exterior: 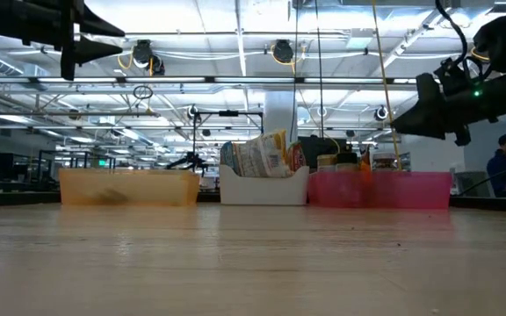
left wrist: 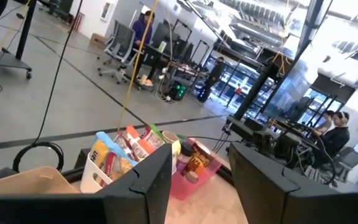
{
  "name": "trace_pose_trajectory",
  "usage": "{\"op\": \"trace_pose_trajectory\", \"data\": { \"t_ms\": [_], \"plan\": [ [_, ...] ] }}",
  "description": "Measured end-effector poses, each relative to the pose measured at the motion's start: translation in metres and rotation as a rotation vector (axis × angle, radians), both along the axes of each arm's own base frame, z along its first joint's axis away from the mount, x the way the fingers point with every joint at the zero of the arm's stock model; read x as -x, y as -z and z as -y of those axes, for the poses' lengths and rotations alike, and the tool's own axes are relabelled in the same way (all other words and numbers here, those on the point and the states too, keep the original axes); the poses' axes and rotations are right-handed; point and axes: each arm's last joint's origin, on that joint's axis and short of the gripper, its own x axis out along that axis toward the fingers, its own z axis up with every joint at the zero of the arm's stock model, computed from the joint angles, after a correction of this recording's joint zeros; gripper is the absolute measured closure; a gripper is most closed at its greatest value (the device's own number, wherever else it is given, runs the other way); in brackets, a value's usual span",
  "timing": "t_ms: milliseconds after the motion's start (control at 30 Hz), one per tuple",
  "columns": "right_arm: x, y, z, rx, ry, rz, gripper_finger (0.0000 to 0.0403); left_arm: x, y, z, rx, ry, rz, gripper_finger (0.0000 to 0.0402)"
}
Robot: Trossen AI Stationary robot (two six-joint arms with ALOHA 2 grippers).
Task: Pick & Place Food Item
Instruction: Return to Home Position
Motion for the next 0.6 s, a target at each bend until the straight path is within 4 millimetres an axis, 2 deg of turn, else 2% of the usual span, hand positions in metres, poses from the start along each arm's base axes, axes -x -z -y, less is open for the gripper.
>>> {"op": "trace_pose_trajectory", "data": {
  "t_ms": [167, 400, 600],
  "plan": [
    [0.0001, 0.0036, -0.0001, 0.007, -0.002, -0.047, 0.0314, 0.0002, 0.0012, -0.0006, -0.022, -0.023, -0.027, 0.0236],
    [0.0003, 0.0045, -0.0001, 0.027, -0.006, -0.078, 0.0314, 0.0021, 0.0043, -0.0036, -0.071, -0.151, -0.099, 0.0236],
    [0.0002, 0.0047, -0.0001, 0.06, -0.01, -0.115, 0.0314, 0.0045, 0.0075, -0.0023, -0.137, -0.166, -0.124, 0.0236]
  ]
}}
